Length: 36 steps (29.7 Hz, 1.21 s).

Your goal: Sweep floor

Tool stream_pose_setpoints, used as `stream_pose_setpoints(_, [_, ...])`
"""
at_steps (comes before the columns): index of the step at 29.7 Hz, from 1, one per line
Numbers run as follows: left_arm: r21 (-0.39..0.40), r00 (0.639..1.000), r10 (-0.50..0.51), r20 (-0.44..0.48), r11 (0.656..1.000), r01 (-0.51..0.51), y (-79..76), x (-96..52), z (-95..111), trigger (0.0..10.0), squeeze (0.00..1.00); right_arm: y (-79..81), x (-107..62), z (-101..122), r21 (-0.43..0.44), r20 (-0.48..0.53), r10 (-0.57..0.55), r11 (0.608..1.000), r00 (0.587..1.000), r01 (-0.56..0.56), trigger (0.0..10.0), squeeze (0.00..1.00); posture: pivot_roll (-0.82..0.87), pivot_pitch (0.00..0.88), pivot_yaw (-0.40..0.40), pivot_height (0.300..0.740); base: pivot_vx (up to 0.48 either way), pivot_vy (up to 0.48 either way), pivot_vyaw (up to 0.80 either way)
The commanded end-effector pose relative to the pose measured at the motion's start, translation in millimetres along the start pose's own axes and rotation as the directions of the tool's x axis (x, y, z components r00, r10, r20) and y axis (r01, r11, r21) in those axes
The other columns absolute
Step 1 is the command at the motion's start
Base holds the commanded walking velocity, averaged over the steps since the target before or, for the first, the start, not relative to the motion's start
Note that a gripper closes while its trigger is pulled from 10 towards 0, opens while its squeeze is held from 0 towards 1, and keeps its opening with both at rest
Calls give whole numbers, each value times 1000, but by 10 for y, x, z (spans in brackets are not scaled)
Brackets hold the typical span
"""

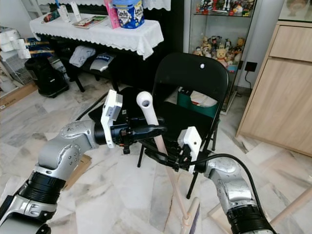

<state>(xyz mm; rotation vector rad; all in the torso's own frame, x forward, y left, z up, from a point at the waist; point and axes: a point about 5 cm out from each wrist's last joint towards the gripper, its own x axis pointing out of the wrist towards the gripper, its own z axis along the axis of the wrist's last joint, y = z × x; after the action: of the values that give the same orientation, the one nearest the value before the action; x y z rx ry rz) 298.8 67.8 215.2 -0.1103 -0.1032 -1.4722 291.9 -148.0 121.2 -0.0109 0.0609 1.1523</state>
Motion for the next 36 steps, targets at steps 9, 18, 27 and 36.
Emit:
stream_pose_setpoints(9, [-31, 998, -67, 15, 997, 67, -69, 30, -24, 10000, 0, -74, 4, 104, -25, 38, -36, 999, 999, 37, 0, 0, -96, 0, 127, 740, 0, 0, 0])
stream_pose_setpoints(18, [-30, 998, -66, 15, 997, 66, -61, 32, -24, 10000, 0, -76, 6, 113, -27, 44, -35, 999, 998, 36, 0, 0, -98, 0, 129, 740, 0, 0, 0])
stream_pose_setpoints(27, [-30, 998, -54, 23, 998, 55, -43, 24, -14, 10000, 0, -70, 5, 110, -22, 48, -33, 999, 998, 34, 0, 0, -95, 0, 127, 740, 0, 0, 0])
stream_pose_setpoints(36, [-44, 998, -17, 52, 999, 20, -9, -1, -9, 10000, 0, -70, 12, 112, -19, 53, -32, 999, 998, 33, 0, 0, -91, 0, 126, 740, 0, 0, 0])
